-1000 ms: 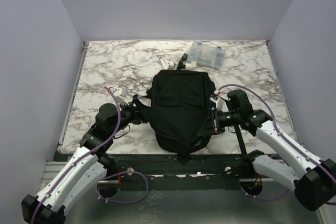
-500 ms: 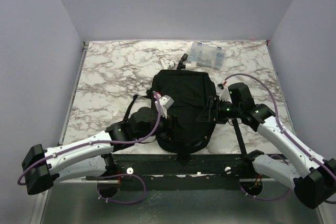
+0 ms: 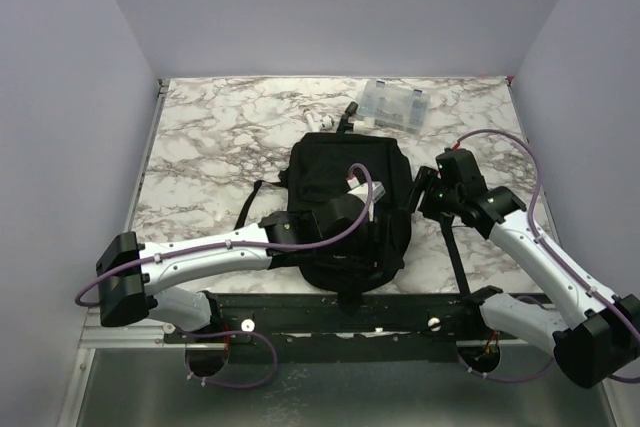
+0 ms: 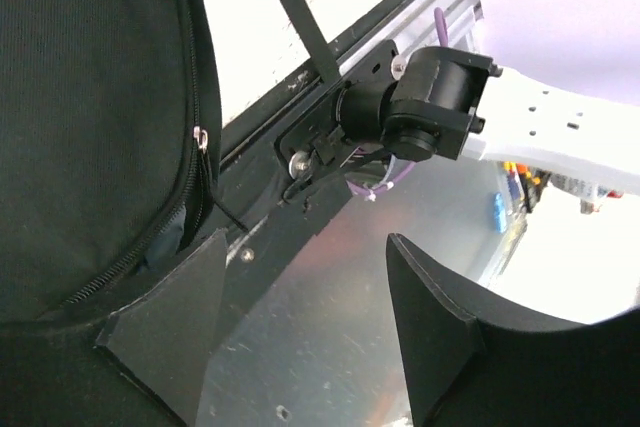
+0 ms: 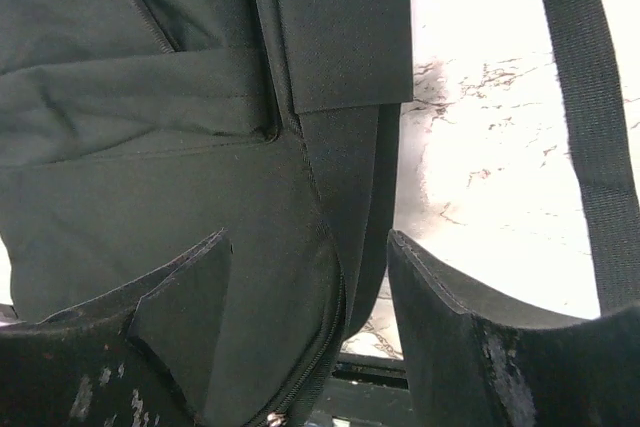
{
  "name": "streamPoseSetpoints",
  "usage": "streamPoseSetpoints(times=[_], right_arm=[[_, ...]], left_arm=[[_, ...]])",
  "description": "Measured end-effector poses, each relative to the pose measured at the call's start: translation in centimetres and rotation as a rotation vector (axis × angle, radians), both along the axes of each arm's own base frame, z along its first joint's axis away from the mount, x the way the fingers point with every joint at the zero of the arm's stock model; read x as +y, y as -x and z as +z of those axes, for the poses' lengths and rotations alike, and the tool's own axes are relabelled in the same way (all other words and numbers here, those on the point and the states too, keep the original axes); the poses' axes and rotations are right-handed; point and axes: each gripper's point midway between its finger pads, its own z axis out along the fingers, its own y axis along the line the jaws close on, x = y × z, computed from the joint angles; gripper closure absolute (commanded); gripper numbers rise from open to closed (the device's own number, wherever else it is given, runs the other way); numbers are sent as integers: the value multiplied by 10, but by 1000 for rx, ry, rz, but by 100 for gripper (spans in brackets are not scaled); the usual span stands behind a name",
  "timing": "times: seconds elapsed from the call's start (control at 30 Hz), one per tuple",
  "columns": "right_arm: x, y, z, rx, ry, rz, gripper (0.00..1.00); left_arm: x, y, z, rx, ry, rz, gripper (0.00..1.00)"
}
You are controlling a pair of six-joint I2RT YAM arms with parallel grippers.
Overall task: Pack the student bag
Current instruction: Zip the student bag at the center of the board.
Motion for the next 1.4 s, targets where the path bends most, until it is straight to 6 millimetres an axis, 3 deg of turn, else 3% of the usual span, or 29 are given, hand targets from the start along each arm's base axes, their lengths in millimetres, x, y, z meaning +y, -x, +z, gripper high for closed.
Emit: streamPoseSetpoints(times=[0.27,0.47,0.63,0.9,1.17,1.23,1.4], right_arm=[[-15,-3,17,-87,19,-73,32],[-19,-1,16,-96,21,-89,32],[-19,0,13,-88,26,-88,32],[-22,8,-3,-52,43,-86,32],[-22,10,-3,-49,37,-84,31],[-20,11,-4,-42,25,-84,31],[-15,16,-10,-8,-4,-81,31]], left_arm=[[-1,11,-13,300,-101,138,37],[-16,22,-49,510,-195,199,42],[-20,24,-71,582,-252,245,50],[-28,16,-69,602,-239,280,59],[-26,6,-74,596,-252,327,62],[-25,5,-77,596,-258,331,66],[-23,2,-79,596,-266,346,91]])
